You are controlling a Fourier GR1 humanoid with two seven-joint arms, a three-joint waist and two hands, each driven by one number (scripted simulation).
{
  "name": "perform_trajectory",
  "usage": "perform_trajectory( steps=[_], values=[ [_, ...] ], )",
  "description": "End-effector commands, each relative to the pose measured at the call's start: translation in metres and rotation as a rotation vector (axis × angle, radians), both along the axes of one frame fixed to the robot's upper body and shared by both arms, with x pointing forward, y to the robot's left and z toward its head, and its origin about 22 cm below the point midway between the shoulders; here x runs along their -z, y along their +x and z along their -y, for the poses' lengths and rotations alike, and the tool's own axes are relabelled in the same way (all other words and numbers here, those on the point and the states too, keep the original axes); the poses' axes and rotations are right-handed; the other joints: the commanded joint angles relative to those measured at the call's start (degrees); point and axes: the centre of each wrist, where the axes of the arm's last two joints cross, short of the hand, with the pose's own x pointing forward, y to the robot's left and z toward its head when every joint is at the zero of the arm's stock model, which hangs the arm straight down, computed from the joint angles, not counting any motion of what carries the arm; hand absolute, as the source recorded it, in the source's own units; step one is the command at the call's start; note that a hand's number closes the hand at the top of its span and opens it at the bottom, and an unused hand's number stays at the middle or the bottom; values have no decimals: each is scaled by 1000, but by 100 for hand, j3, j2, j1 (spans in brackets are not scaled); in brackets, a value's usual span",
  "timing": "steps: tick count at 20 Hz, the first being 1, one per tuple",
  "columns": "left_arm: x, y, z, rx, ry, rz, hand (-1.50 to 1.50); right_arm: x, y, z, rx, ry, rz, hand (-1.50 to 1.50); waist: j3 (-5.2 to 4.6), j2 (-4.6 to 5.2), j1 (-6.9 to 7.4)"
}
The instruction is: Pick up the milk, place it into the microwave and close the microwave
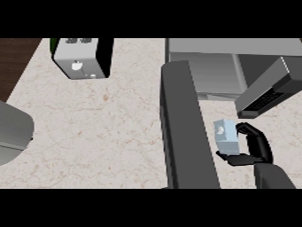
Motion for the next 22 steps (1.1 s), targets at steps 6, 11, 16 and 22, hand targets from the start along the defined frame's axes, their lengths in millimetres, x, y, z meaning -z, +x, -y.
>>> perform_trajectory(
  steps=[6, 11, 16, 22],
  values=[
    [-16, 4, 3, 17, -34, 88, -150, -21, 48, -42, -105, -14, 109, 150, 37, 44, 34],
    [-18, -2, -1, 38, -40, 50, -150, -47, 81, -60, -94, -49, 145, 150, 28, 22, -24],
    [-21, -1, -4, 20, -16, 75, -150, -80, 113, -56, -75, -60, 125, 150, 32, 56, 64],
    [-20, 4, -10, 34, -22, 77, -150, -112, 137, -43, -38, -132, 105, 150, 38, 111, 190]
  ],
)
